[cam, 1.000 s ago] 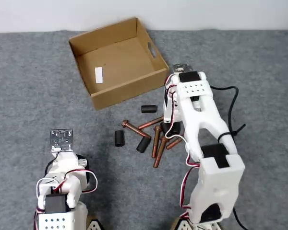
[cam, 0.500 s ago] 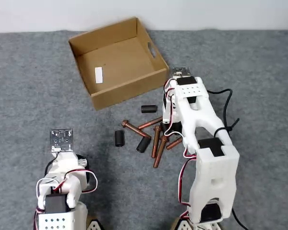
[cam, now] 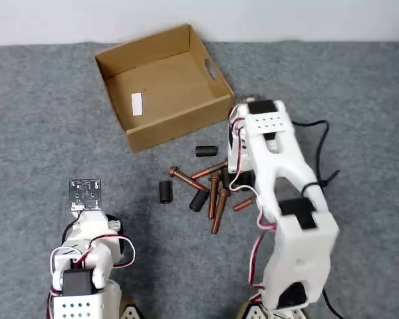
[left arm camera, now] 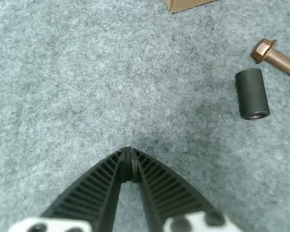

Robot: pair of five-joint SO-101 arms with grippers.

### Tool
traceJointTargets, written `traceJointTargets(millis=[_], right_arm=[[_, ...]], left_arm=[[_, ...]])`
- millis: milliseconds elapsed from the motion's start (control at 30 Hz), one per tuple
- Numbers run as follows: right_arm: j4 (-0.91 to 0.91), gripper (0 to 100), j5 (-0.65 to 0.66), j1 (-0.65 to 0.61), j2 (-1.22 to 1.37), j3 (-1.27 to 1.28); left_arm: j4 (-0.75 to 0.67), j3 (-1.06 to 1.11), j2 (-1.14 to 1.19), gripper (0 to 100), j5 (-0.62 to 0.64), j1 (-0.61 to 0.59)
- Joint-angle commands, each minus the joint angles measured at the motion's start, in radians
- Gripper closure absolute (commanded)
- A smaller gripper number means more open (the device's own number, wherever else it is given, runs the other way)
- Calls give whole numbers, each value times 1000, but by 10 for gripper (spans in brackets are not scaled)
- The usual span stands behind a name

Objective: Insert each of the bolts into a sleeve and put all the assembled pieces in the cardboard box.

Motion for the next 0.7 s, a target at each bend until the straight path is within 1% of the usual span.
traceJointTargets(millis=[0, 200, 333, 533, 667], right_arm=[[96, 990, -11, 5, -214, -44], [222, 990, -11, 8, -426, -37], [237, 990, -11, 39, -536, 8], [232, 990, -17, 76, -819, 242], [231, 990, -17, 136, -1013, 448]], left_arm=[[3, -12, -8, 993, 6, -2], [3, -12, -8, 993, 6, -2], [3, -12, -8, 993, 6, -2], [3, -12, -8, 993, 5, 0], [3, -12, -8, 993, 5, 3]])
